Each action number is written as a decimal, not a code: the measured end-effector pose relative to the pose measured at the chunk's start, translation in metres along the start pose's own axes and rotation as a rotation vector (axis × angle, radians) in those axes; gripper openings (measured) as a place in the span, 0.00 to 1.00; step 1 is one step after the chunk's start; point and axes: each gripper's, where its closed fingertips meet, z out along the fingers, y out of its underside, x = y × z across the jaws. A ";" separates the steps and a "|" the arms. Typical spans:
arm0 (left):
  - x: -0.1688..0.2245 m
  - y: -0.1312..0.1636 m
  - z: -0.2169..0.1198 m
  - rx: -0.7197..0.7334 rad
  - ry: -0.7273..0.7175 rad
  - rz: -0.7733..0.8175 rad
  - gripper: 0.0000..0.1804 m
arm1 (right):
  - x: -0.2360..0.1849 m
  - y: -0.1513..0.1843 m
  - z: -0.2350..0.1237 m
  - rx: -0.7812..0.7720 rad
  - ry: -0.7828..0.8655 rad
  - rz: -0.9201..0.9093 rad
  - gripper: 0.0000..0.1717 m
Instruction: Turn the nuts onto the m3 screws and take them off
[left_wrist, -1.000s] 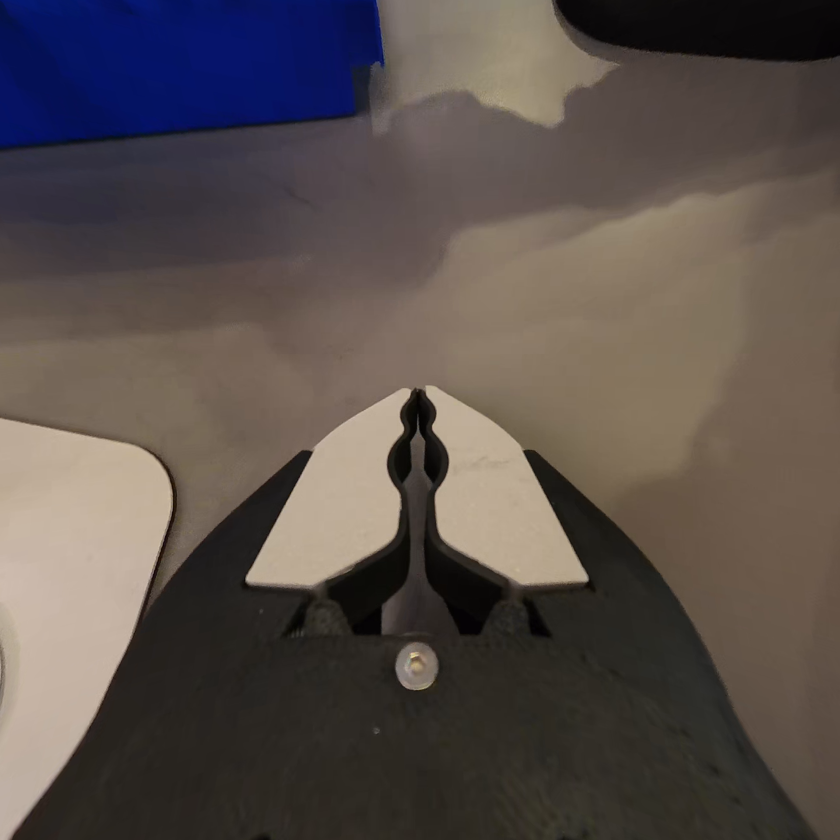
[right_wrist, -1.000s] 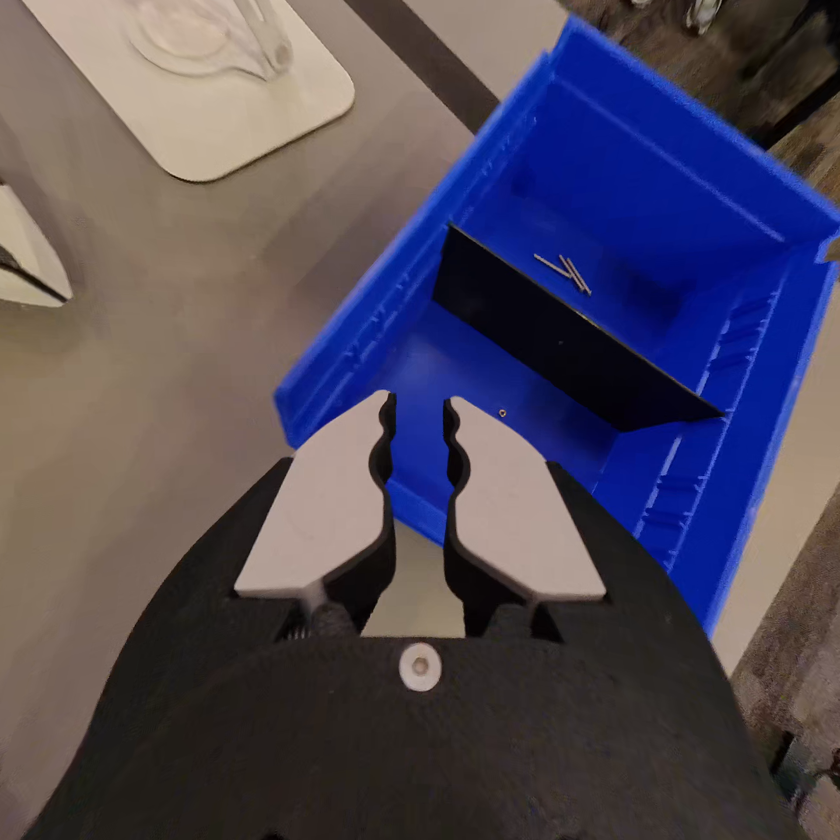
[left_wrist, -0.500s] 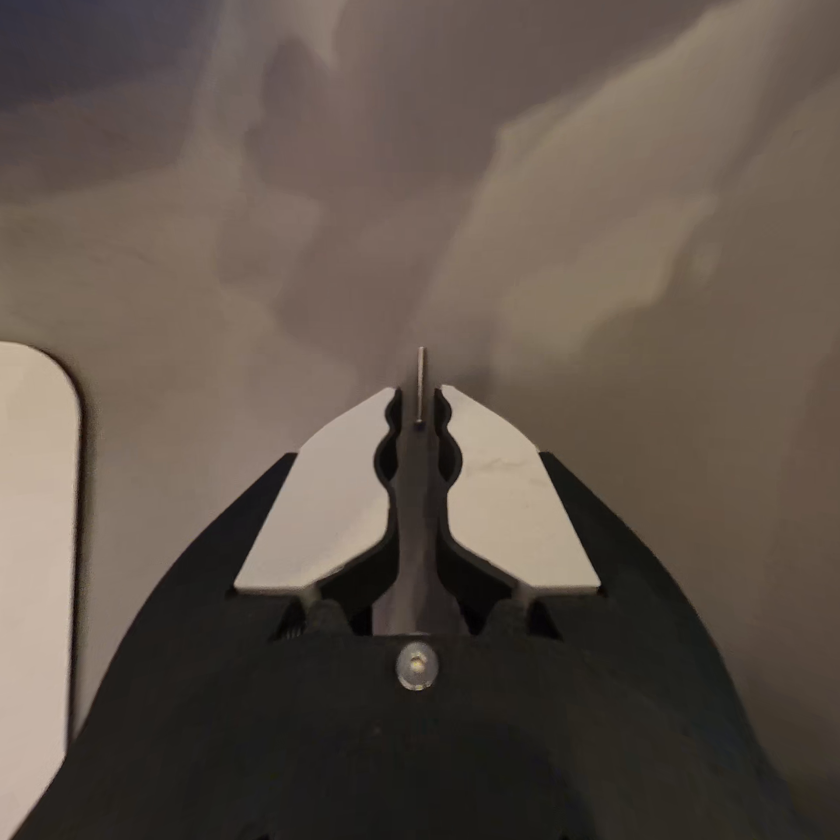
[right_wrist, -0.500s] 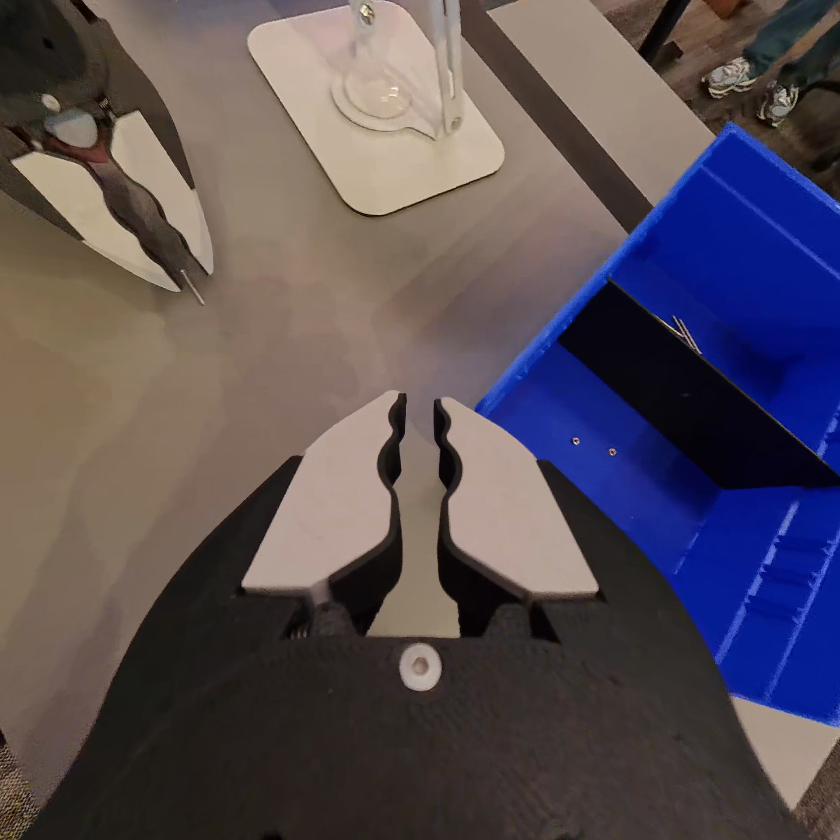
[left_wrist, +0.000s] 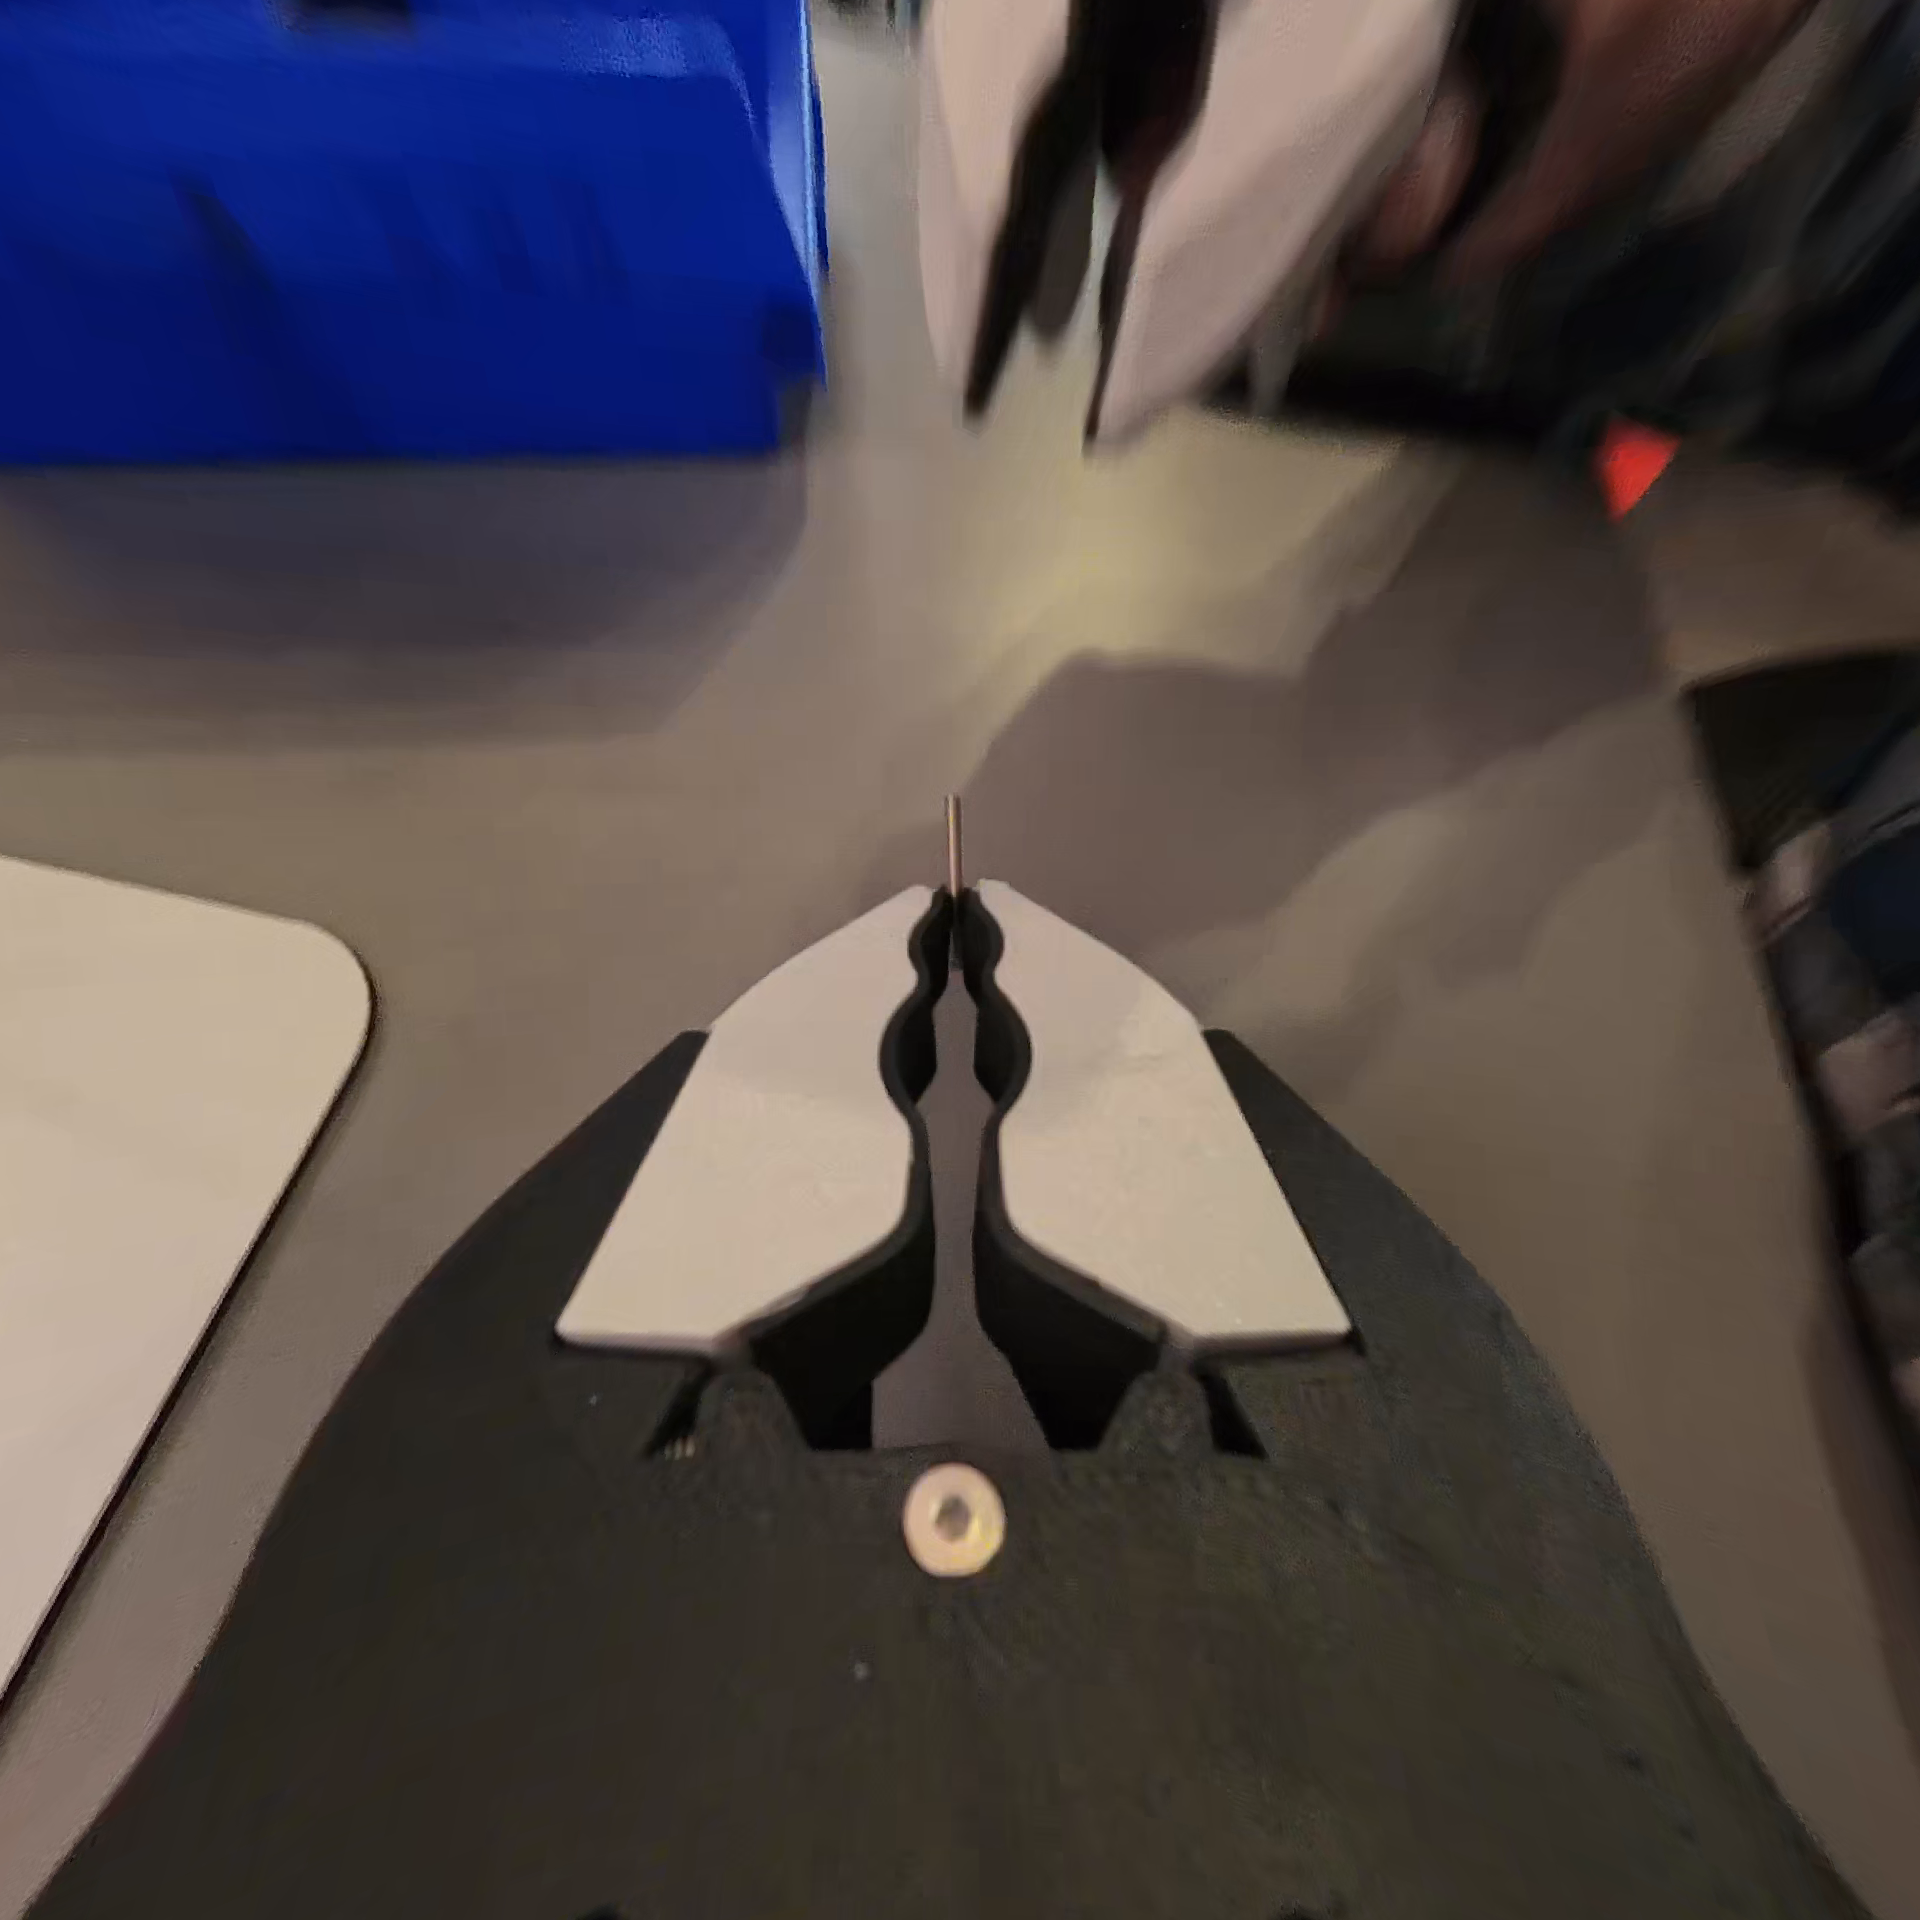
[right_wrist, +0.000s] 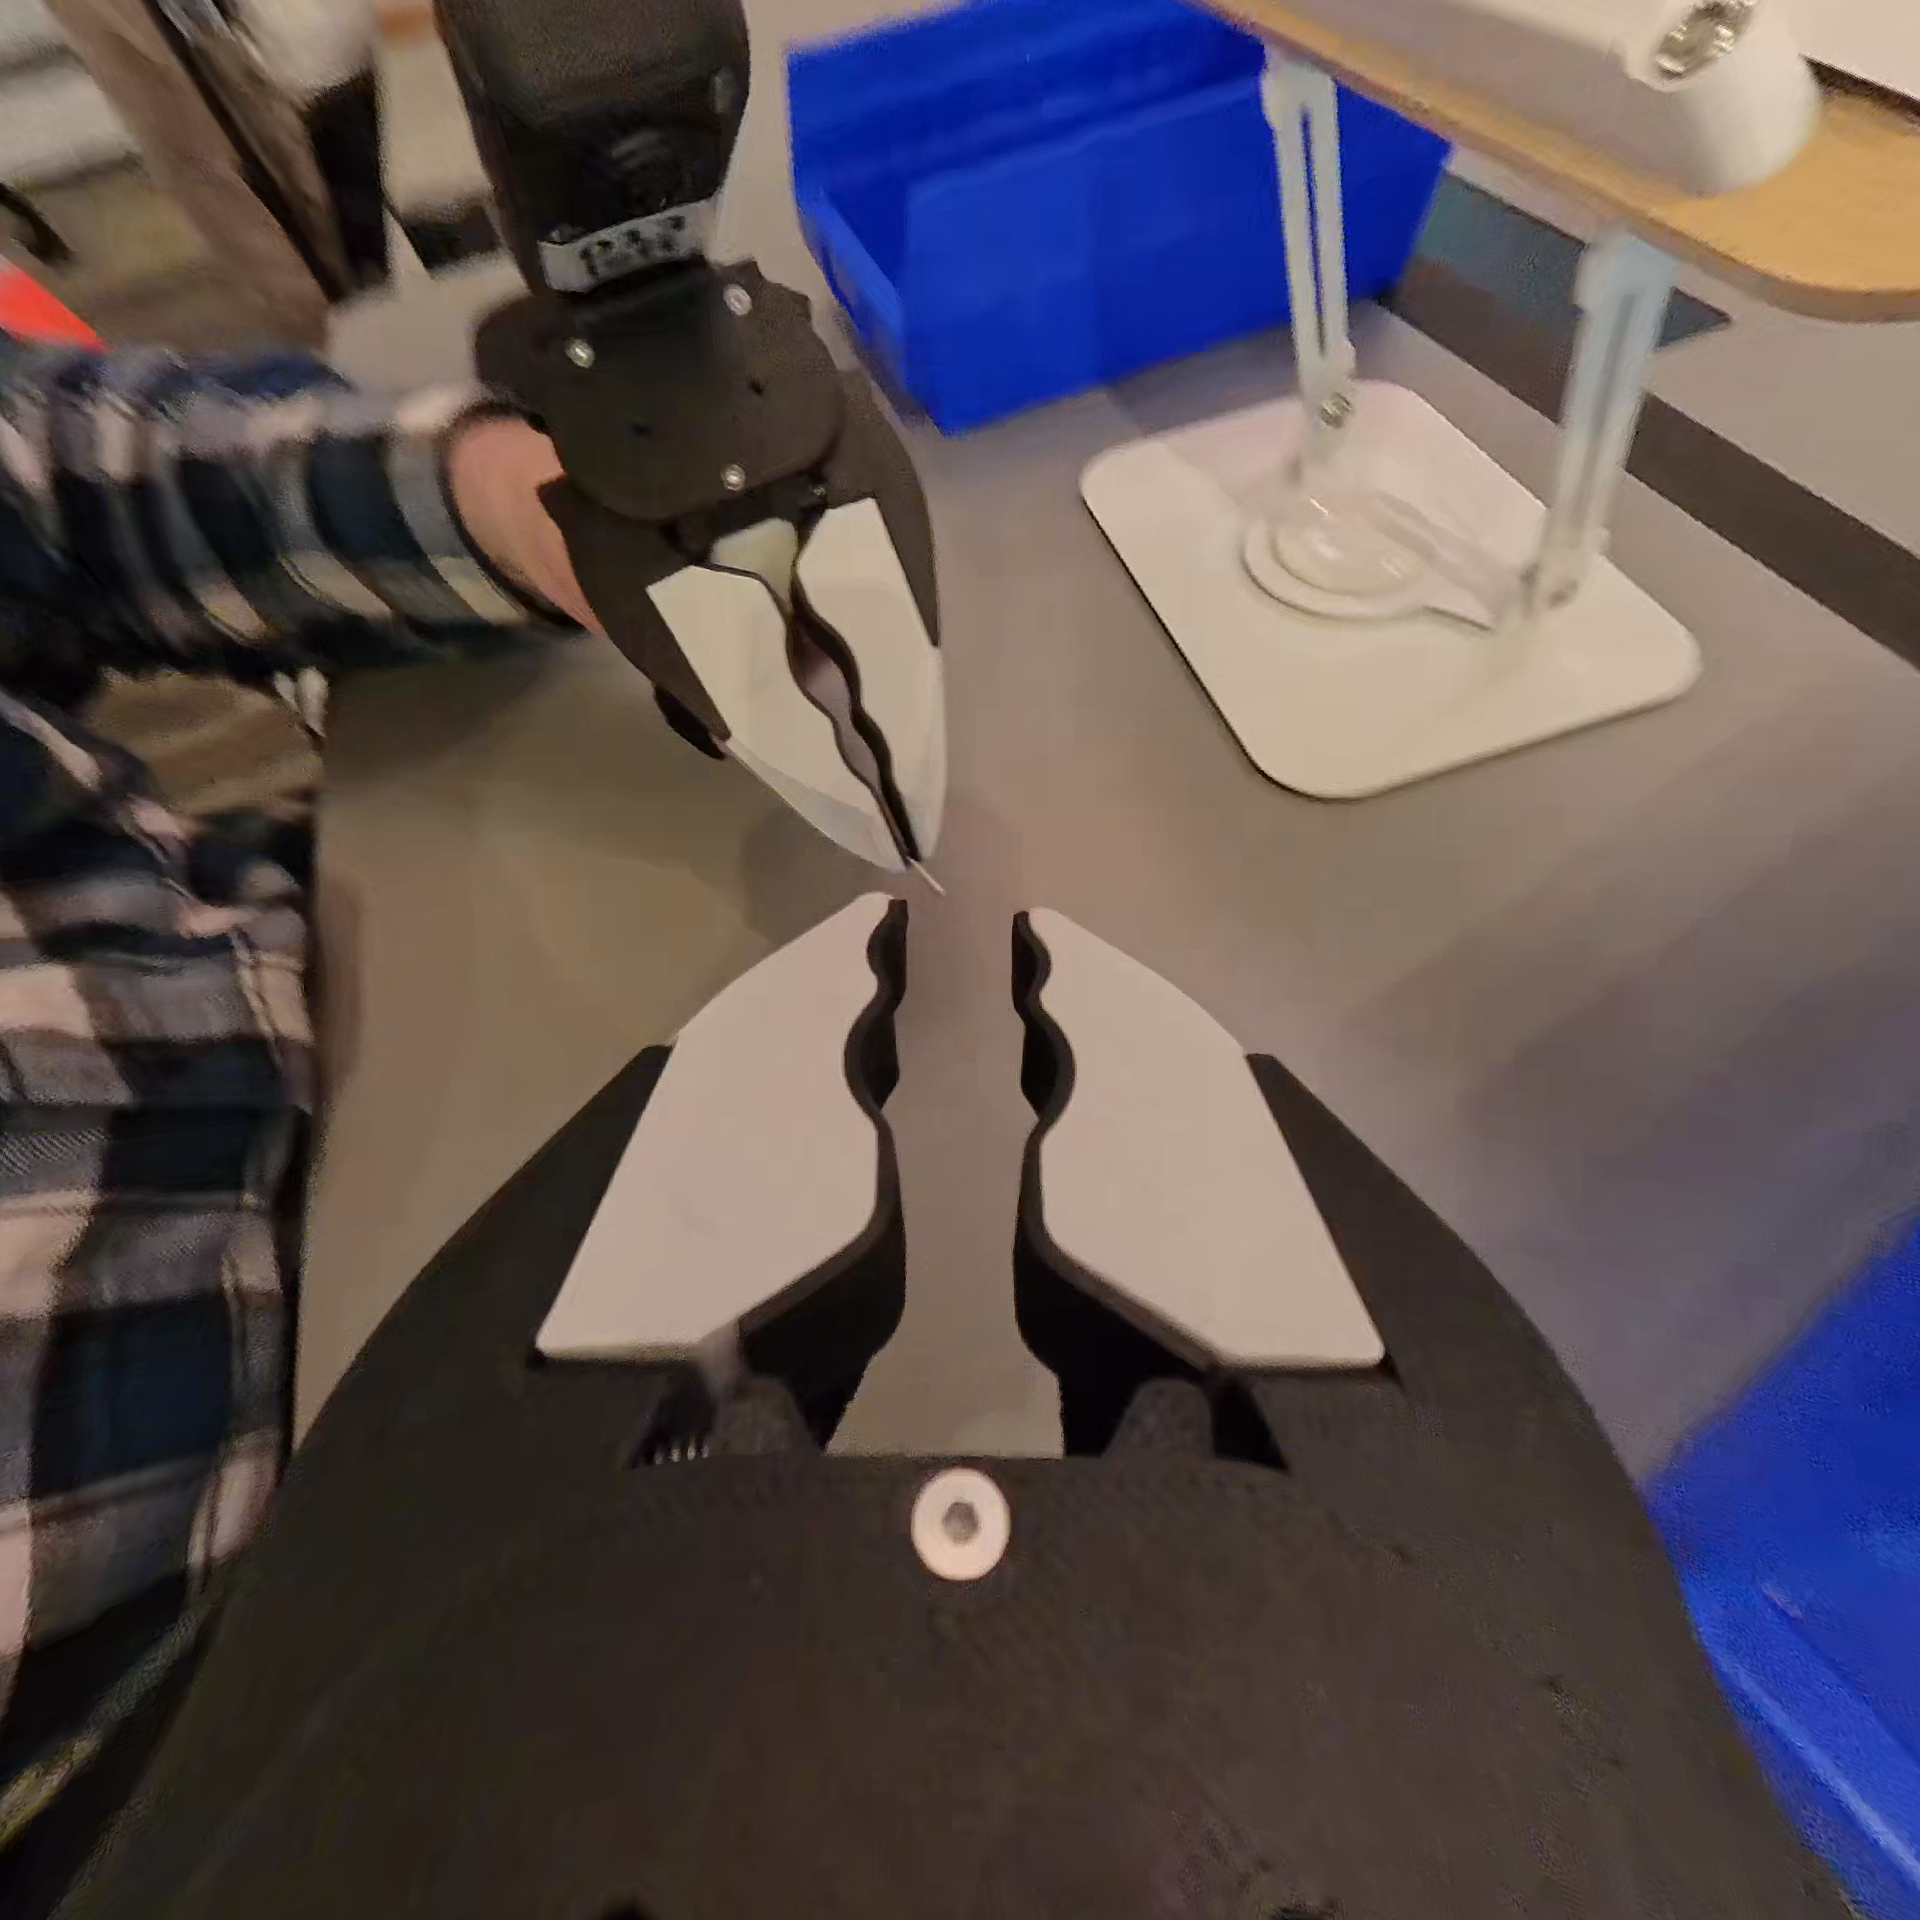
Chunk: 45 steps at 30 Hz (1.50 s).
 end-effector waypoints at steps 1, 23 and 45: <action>0.001 -0.012 -0.006 0.081 0.016 -0.029 0.01 | -0.004 -0.004 0.006 0.050 -0.021 0.022 0.10; 0.005 -0.062 -0.040 0.472 0.184 -0.120 0.10 | -0.013 -0.054 0.006 0.281 -0.109 0.021 0.02; -0.047 -0.001 -0.016 0.213 -0.154 0.006 0.00 | 0.323 0.025 -0.052 -0.578 0.483 0.076 0.08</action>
